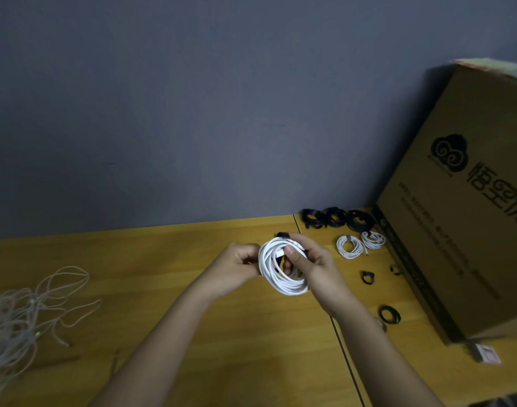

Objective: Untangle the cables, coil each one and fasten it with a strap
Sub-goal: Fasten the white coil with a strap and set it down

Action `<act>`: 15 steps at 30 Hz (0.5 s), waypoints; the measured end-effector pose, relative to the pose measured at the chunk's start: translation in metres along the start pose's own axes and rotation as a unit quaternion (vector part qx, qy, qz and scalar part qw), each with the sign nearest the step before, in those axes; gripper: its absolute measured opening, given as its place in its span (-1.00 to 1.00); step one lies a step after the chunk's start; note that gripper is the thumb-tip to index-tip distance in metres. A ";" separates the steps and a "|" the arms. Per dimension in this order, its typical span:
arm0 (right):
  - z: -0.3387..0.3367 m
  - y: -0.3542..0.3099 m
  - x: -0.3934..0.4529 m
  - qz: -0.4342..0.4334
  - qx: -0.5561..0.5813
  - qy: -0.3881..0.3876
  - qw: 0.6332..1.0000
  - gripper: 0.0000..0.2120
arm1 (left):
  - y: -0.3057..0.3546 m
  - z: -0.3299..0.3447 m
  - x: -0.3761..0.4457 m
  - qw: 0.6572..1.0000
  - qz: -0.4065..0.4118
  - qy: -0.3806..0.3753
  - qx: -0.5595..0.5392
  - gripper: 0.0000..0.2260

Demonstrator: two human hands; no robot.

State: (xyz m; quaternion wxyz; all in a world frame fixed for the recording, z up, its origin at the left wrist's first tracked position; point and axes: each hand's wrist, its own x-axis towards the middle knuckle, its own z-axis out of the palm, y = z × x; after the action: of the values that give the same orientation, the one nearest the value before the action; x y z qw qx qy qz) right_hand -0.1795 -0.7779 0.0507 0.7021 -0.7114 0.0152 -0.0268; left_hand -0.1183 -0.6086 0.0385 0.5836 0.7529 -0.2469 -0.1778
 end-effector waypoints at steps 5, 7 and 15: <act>0.005 0.006 0.001 -0.012 -0.043 0.028 0.999 -0.81 | 0.011 -0.010 -0.003 0.999 -0.043 -0.009 -0.012 -0.73; 0.006 0.008 0.000 -0.024 -0.079 0.028 0.996 -0.79 | 0.016 -0.017 -0.003 0.997 -0.053 0.018 -0.048 -0.75; 0.009 0.021 -0.005 -0.040 -0.218 0.041 0.974 -0.82 | 0.024 -0.010 -0.005 1.000 -0.019 0.011 0.009 -0.89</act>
State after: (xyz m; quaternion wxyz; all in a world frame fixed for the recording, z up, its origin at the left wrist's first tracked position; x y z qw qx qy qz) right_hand -0.1833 -0.7687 0.0295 0.5273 -0.8456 0.0214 -0.0802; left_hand -0.1205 -0.6025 0.0646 0.5758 0.7645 -0.2282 -0.1785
